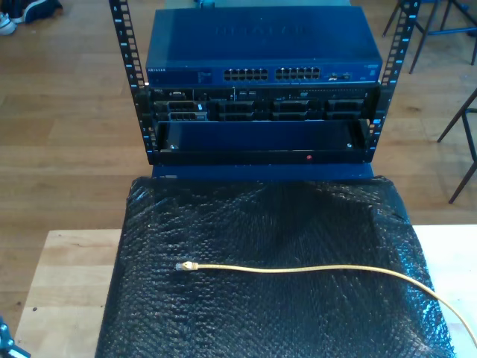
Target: Grab the cable and plug it in
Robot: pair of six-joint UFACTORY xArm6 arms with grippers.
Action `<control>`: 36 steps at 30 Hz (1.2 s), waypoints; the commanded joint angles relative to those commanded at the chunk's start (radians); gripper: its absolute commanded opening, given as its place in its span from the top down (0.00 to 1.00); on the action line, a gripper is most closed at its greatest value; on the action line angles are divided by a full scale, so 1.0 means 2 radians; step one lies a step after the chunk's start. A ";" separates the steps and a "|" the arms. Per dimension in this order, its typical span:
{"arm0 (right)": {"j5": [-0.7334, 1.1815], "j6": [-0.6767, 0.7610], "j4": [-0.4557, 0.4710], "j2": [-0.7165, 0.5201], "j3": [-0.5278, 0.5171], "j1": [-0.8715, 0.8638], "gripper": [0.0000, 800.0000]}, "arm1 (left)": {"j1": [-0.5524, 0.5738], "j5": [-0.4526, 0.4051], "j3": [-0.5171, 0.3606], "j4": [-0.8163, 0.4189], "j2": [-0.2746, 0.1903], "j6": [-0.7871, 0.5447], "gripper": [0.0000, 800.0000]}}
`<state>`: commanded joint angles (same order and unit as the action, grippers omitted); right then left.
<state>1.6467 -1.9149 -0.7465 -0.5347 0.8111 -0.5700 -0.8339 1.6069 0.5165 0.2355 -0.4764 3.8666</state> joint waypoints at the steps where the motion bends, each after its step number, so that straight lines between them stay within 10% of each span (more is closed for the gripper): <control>1: -0.009 0.006 -0.002 0.000 -0.001 0.012 0.00 | 0.000 -0.001 0.000 0.003 0.004 0.000 0.00; 36: -0.224 0.117 0.000 0.048 -0.014 0.298 0.01 | 0.053 -0.053 0.003 0.038 0.012 0.094 0.00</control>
<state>1.1987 -1.6801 -0.7465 -0.4396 0.7835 0.0269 -0.7281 1.5010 0.5226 0.3107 -0.4534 4.0538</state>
